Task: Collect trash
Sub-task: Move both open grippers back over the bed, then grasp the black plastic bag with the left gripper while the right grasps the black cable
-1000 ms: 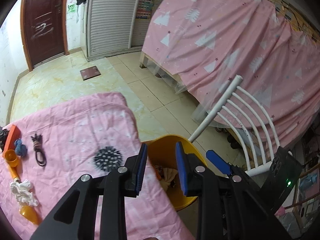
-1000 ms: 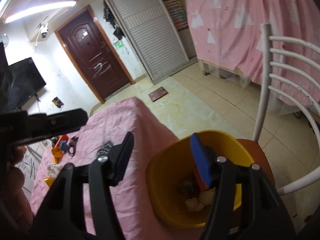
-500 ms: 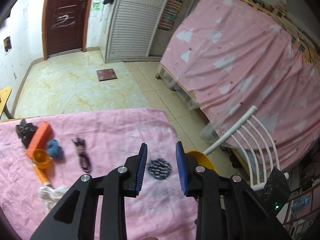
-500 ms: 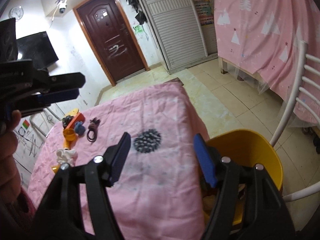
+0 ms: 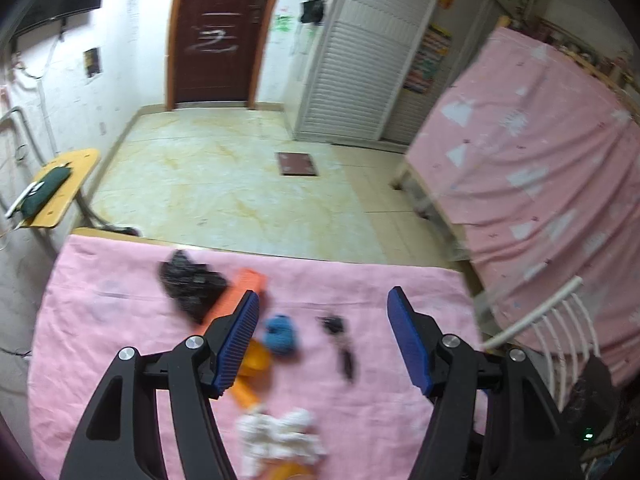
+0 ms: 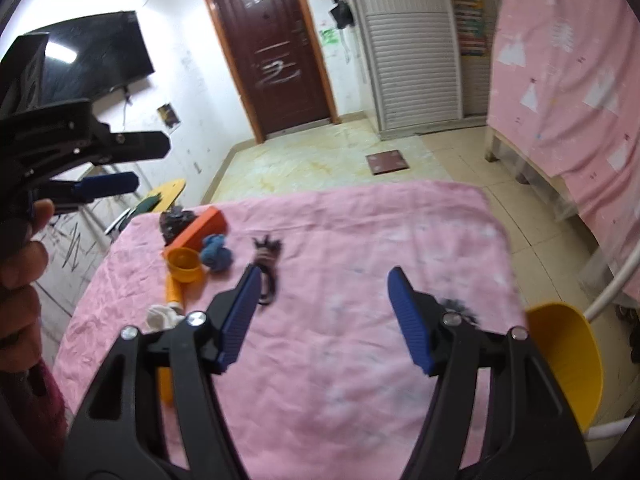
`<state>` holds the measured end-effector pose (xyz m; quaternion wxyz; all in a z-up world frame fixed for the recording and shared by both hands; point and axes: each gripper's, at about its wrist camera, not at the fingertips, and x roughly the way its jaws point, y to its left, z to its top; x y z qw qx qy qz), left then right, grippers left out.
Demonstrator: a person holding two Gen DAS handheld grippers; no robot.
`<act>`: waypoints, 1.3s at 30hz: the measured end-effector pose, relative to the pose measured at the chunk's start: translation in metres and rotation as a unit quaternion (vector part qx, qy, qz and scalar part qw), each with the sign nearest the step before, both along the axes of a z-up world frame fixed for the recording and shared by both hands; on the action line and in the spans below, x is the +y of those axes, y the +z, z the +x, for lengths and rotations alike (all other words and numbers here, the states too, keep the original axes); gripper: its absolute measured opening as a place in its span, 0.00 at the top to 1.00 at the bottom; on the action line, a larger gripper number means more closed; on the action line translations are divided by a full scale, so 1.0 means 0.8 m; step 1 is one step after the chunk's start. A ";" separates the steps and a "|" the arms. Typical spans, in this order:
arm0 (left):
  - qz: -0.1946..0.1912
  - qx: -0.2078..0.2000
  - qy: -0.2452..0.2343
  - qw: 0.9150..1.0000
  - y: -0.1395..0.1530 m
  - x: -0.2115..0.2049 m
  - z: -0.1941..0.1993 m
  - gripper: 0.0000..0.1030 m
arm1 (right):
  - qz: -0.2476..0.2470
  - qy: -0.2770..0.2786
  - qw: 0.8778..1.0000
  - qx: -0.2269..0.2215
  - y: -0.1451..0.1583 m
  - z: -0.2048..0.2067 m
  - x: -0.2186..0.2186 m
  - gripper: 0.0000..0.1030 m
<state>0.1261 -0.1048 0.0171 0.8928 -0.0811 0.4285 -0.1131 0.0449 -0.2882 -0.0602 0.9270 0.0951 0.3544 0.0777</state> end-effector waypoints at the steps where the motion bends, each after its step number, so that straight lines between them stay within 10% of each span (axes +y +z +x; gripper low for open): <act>1: 0.003 0.004 0.004 1.000 -0.002 0.008 0.006 0.42 | -0.002 0.004 1.000 0.003 -0.001 0.006 0.007 0.39; 24: -0.005 0.123 0.119 0.985 -0.124 0.111 0.107 0.42 | -0.027 0.040 0.998 0.043 -0.047 0.080 0.078 0.39; 29: -0.002 0.133 0.102 0.986 -0.137 0.101 0.115 0.72 | -0.028 0.046 0.997 0.046 -0.049 0.086 0.079 0.39; 39: 0.026 0.109 0.105 0.988 -0.127 0.088 0.105 0.79 | -0.026 0.050 0.996 0.072 -0.057 0.101 0.082 0.50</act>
